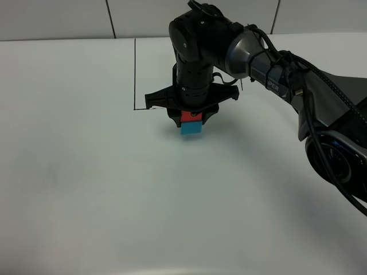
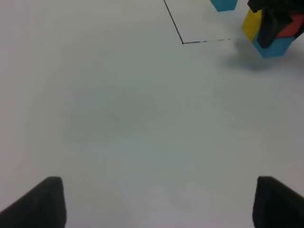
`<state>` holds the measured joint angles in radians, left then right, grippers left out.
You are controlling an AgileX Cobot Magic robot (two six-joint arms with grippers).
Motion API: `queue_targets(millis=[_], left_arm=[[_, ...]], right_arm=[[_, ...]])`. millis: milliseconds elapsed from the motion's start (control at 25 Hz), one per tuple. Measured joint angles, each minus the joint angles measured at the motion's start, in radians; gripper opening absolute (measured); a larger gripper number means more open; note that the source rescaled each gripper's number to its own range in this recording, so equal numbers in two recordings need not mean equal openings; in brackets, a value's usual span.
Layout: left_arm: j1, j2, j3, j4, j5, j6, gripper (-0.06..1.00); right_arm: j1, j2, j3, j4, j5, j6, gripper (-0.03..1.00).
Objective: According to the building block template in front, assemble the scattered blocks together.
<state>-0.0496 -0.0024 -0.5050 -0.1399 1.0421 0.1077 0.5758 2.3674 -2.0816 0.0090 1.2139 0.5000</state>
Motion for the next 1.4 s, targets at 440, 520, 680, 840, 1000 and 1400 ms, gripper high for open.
queue_targets(millis=[440,520,680,840,1000,1400], left_arm=[[0.0,0.0,0.0,0.0,0.0,0.0,0.76],[0.0,0.0,0.0,0.0,0.0,0.0,0.76],[0.0,0.0,0.0,0.0,0.0,0.0,0.76],[0.0,0.0,0.0,0.0,0.0,0.0,0.76],[0.0,0.0,0.0,0.0,0.0,0.0,0.76],[0.0,0.0,0.0,0.0,0.0,0.0,0.76]], right_arm=[[0.037,0.065,0.0,0.019,0.001,0.036,0.02],[0.038,0.065,0.0,0.014,0.001,0.049,0.02],[0.038,0.065,0.0,0.001,0.001,0.057,0.03],[0.038,0.065,0.0,-0.009,0.001,0.062,0.27],[0.038,0.065,0.0,-0.017,0.001,0.066,0.61],[0.038,0.039,0.0,0.003,0.001,-0.031,0.89]])
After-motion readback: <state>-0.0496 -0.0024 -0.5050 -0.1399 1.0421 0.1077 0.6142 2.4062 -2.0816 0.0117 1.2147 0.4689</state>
